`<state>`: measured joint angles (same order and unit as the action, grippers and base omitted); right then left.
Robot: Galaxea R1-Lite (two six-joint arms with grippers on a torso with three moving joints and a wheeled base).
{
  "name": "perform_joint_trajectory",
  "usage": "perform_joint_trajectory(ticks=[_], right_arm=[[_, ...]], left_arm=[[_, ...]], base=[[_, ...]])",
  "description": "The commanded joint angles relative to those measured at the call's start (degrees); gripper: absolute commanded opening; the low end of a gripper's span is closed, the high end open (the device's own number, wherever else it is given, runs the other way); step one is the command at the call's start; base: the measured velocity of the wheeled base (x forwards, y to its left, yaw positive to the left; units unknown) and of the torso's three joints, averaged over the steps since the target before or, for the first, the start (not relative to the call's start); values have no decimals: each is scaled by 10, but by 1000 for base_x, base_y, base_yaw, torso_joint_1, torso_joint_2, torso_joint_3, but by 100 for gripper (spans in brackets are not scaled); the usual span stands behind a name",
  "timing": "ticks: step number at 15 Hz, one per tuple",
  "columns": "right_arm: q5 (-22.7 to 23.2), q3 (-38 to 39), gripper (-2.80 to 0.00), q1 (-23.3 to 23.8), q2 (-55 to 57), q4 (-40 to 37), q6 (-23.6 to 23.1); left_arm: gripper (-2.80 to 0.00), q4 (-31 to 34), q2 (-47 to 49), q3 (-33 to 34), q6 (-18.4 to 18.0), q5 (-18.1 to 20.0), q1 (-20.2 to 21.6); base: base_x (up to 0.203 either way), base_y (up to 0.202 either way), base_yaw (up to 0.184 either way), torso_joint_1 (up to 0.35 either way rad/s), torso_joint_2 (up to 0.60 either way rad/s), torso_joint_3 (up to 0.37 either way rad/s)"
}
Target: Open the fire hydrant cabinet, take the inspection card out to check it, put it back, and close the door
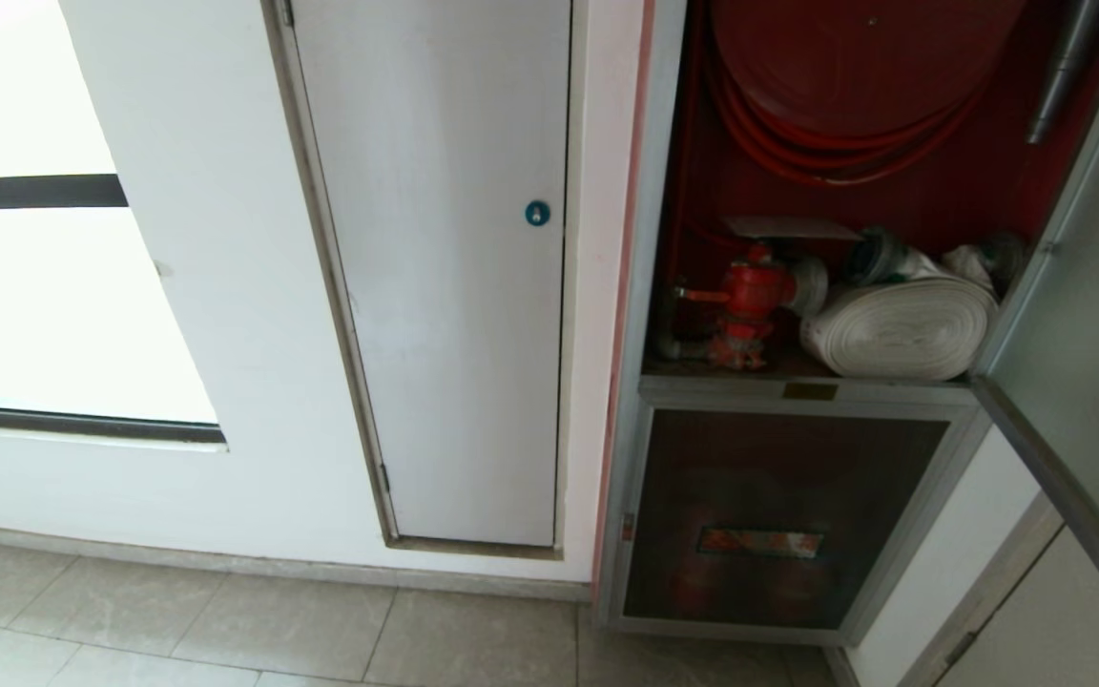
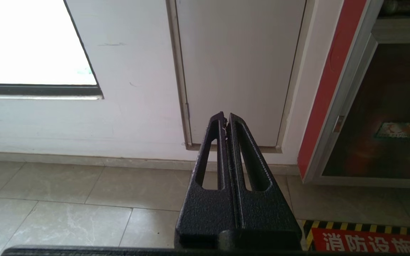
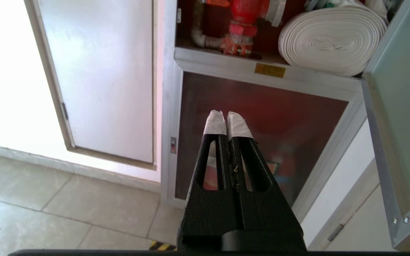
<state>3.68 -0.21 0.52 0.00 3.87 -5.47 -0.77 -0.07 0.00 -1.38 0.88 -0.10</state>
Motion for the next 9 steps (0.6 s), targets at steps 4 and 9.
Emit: perform_joint_trajectory(ticks=[4, 9], right_arm=[[-10, 1, -280, 0, -1, -42, 4], [-10, 1, -280, 0, -1, -46, 9]], left_arm=[[-280, -1, 1, 4, 0, 0, 0], [-280, 0, 1, 4, 0, 0, 0]], base=[[0, 0, 0, 0, 0, 0], [0, 0, 0, 0, 0, 0]])
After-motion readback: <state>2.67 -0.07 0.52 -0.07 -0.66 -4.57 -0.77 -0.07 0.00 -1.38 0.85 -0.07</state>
